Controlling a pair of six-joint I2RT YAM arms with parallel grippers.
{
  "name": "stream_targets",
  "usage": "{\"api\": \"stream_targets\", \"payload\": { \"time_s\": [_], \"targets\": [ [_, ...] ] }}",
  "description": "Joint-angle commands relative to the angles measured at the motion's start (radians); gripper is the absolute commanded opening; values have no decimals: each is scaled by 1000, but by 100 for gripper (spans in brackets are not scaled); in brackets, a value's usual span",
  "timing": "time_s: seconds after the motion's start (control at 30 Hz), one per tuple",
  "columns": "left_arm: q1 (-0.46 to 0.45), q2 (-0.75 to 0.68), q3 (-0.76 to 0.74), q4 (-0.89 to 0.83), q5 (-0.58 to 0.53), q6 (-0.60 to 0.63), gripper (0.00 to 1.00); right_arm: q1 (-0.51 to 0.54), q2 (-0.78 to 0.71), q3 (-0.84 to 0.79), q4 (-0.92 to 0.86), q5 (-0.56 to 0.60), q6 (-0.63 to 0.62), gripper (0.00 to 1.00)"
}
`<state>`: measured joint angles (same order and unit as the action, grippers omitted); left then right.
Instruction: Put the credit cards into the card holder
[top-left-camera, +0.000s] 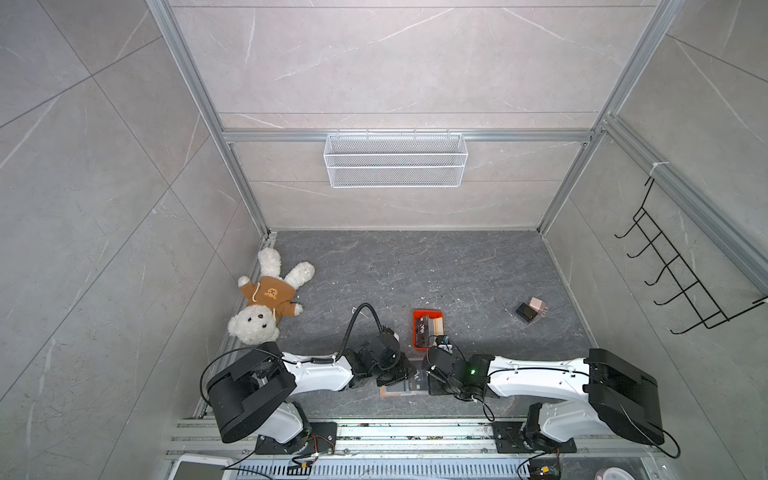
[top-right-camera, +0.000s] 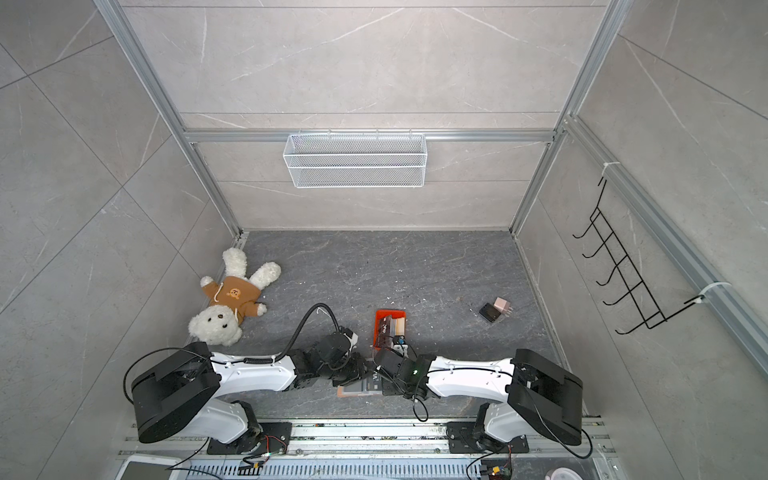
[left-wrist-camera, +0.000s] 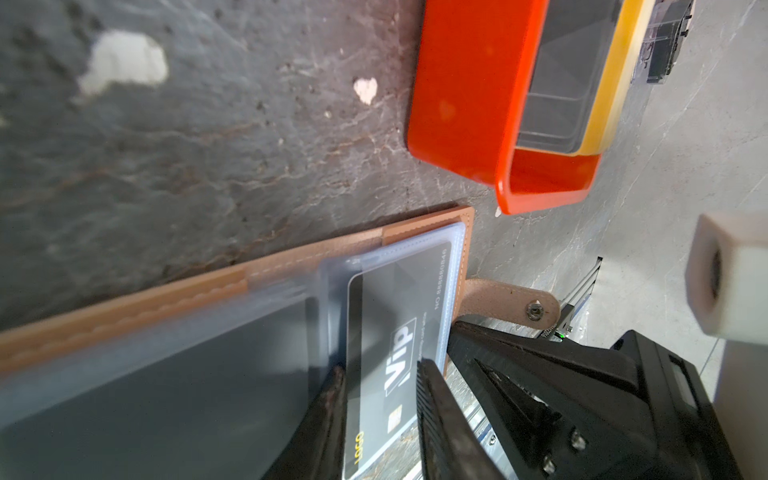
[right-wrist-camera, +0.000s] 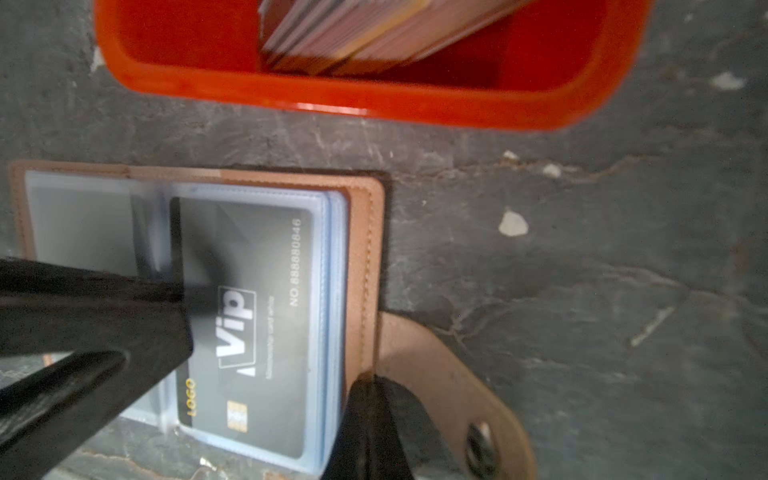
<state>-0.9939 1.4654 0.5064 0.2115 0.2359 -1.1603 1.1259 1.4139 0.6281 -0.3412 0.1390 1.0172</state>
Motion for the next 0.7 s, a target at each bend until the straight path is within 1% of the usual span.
{"api": "stream_targets", "payload": {
  "time_s": [0.0, 0.4, 0.67],
  "targets": [
    [0, 13, -10, 9, 10, -10, 32, 2, 33, -13, -22, 29, 7, 4],
    [-1, 9, -17, 13, 11, -12, 32, 3, 33, -16, -18, 28, 11, 4],
    [0, -37, -16, -82, -31, 17, 32, 4, 31, -21, -18, 28, 12, 4]
  ]
}}
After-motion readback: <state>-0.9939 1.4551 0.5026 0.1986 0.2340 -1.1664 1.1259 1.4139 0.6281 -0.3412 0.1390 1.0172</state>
